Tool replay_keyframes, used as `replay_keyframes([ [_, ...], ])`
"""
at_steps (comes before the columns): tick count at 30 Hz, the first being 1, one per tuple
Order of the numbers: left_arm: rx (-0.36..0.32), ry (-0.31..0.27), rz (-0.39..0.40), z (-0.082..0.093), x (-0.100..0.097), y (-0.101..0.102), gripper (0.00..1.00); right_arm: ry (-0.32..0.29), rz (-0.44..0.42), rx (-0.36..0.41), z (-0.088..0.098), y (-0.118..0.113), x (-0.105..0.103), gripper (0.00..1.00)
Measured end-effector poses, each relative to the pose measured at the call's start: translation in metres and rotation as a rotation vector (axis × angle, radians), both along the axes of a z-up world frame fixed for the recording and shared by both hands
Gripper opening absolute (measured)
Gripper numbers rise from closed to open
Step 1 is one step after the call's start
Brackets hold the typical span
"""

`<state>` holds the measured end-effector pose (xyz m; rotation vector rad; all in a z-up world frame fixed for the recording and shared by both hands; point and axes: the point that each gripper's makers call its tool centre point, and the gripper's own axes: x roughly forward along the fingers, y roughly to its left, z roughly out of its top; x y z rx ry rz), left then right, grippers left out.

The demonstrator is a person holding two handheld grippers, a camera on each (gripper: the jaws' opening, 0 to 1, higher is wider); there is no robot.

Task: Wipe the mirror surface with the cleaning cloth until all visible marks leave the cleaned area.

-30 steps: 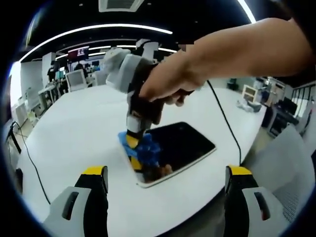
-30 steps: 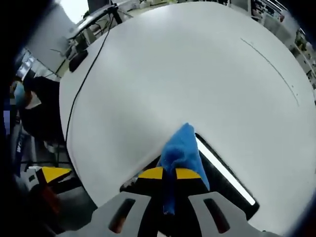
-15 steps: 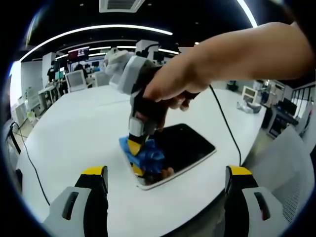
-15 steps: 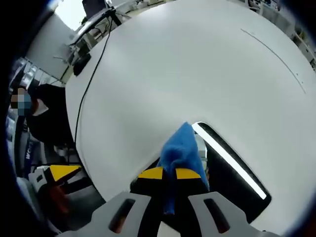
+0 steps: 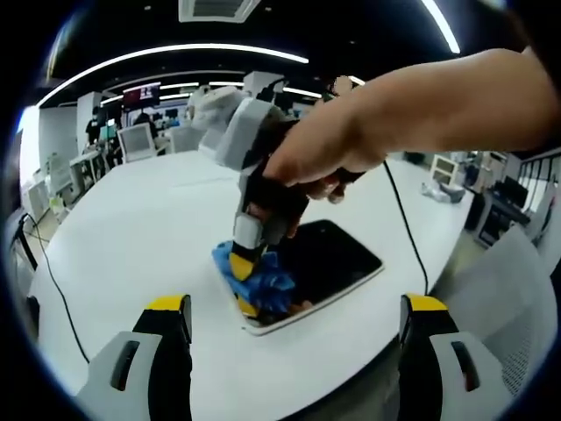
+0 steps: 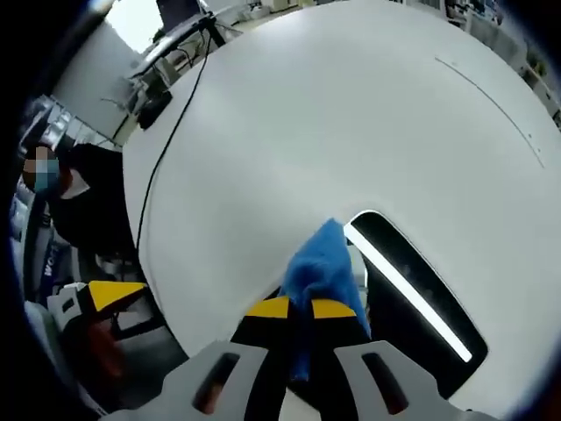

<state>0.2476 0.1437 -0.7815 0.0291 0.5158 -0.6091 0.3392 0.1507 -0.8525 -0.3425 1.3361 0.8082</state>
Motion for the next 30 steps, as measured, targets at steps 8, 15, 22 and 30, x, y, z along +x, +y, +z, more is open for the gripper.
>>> replay_keyframes([
  [8, 0.016, 0.010, -0.011, -0.001, -0.003, -0.001, 0.99, 0.044, -0.136, 0.095, -0.001, -0.002, 0.004, 0.01],
  [15, 0.024, 0.014, 0.001, -0.002, -0.003, 0.002, 0.99, 0.032, -0.150, 0.111, 0.002, -0.003, -0.001, 0.00],
  [22, 0.024, -0.002, 0.022, 0.001, -0.001, 0.006, 0.99, 0.016, -0.172, 0.116, 0.001, -0.024, 0.004, 0.01],
  [30, 0.029, -0.011, 0.012, 0.003, 0.000, 0.004, 0.99, 0.020, -0.185, 0.121, 0.000, -0.026, 0.005, 0.00],
])
